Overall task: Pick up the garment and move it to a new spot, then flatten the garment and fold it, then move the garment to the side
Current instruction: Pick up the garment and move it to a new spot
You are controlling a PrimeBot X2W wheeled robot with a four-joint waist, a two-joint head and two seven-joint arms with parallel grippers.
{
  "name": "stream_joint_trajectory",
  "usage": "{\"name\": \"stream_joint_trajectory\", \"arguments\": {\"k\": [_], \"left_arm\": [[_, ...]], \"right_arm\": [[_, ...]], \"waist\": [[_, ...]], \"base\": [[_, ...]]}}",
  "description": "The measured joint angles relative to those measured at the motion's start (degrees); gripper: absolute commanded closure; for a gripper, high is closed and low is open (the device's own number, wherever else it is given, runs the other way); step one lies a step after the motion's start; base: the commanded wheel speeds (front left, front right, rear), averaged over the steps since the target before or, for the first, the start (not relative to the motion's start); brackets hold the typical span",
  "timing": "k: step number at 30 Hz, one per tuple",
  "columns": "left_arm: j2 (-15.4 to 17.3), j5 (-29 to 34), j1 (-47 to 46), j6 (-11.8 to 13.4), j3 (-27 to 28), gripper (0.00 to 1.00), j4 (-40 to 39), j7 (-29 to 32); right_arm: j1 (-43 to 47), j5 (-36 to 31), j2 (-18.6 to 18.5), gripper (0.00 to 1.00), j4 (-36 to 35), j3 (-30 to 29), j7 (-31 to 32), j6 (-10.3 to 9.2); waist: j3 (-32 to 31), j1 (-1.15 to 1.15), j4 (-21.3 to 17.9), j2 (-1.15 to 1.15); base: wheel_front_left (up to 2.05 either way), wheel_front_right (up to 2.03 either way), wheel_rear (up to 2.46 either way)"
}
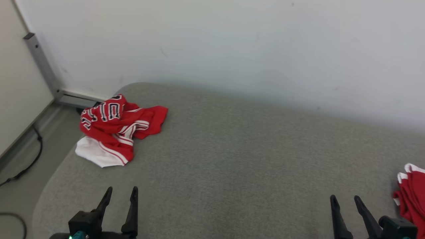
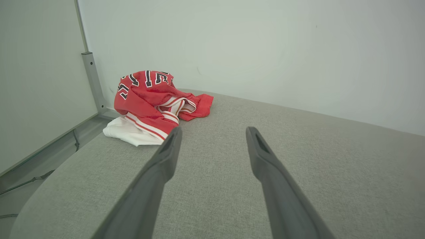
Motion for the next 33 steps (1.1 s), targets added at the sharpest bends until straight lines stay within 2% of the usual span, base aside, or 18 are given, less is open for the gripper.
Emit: {"name": "stream_joint_trajectory", "arguments": {"k": [15, 23, 28, 33], "left_arm": [[0.16, 0.47, 2.09, 0.07, 3.77, 0.0, -2.2, -0.15], [-0.19, 0.55, 2.1, 0.07, 5.05, 0.0, -2.23, -0.18], [-1.97, 0.03, -0.09, -0.23, 3.54, 0.0, -0.92, 1.71], [-5.79, -2.37, -10.29, -1.83, 2.32, 0.0, 4.19, 6.58]], "right_arm": [[-6.75, -1.71, 0.27, 0.0, 0.4, 3.46, 1.64, 1.62], [-8.55, -2.03, 0.21, 0.0, 2.49, 4.49, 2.0, 2.48], [-7.85, -2.11, 0.18, 0.0, 2.37, 4.75, 2.01, 2.57], [-7.21, -3.2, -0.94, 0.0, 0.94, 5.1, 3.01, 2.72]], "waist": [[3.01, 0.0, 10.18, 0.0], [4.72, 0.0, 12.85, 0.01], [5.25, 0.0, 13.15, 0.0], [6.73, 0.0, 13.36, 0.0]], "base": [[0.0, 0.0, 0.0], [0.0, 0.0, 0.0], [0.0, 0.0, 0.0], [0.0, 0.0, 0.0]]}}
